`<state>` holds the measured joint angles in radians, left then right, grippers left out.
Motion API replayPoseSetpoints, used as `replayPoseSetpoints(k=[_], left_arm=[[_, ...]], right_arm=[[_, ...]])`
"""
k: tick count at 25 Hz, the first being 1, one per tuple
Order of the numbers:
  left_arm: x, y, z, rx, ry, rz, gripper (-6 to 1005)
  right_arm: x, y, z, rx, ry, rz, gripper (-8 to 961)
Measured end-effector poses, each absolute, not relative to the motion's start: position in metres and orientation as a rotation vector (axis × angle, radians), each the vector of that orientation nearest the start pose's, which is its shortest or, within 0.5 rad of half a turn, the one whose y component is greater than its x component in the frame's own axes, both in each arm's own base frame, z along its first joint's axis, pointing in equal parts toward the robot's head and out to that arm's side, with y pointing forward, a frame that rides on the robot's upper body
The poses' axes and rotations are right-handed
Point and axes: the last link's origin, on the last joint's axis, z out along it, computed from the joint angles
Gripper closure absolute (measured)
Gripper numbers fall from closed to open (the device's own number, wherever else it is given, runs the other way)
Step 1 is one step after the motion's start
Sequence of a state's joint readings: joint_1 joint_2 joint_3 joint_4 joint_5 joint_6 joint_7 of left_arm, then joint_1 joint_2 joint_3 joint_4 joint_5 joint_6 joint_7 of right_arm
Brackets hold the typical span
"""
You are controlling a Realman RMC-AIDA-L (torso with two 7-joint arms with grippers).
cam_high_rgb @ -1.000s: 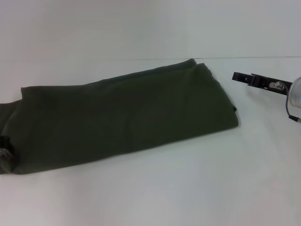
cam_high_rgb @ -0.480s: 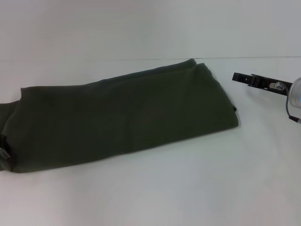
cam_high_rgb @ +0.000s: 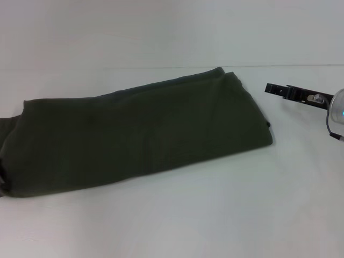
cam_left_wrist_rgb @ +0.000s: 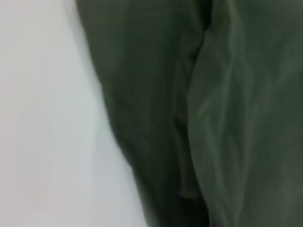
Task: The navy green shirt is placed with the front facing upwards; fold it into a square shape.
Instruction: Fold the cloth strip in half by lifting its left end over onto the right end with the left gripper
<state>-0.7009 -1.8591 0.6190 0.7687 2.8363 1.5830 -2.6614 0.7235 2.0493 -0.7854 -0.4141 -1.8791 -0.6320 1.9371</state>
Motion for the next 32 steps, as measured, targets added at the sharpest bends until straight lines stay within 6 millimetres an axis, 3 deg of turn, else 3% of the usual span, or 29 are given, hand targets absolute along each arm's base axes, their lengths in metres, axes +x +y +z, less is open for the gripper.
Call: replayPoseSetpoints(k=[7,15,26,32], left_arm=[[-0.332,0.356,0.109,2.498,2.486,-0.469,852],[-0.333,0.356,0.117,2.517,2.521,-0.462,794],[-0.335,0.351,0.122,2.477,2.554,-0.454,383],[-0.333,0.354,0.115,2.488,2.551,-0.438,293]], right_arm=[[0.294,0.438,-0.003,-1.866,1.347,0.523,180],[0.294,0.438,-0.003,-1.867,1.346,0.523,182],[0.294,0.438,-0.003,-1.867,1.345,0.522,181],[0.294,0.438,-0.003,-1.868,1.343,0.522,180]])
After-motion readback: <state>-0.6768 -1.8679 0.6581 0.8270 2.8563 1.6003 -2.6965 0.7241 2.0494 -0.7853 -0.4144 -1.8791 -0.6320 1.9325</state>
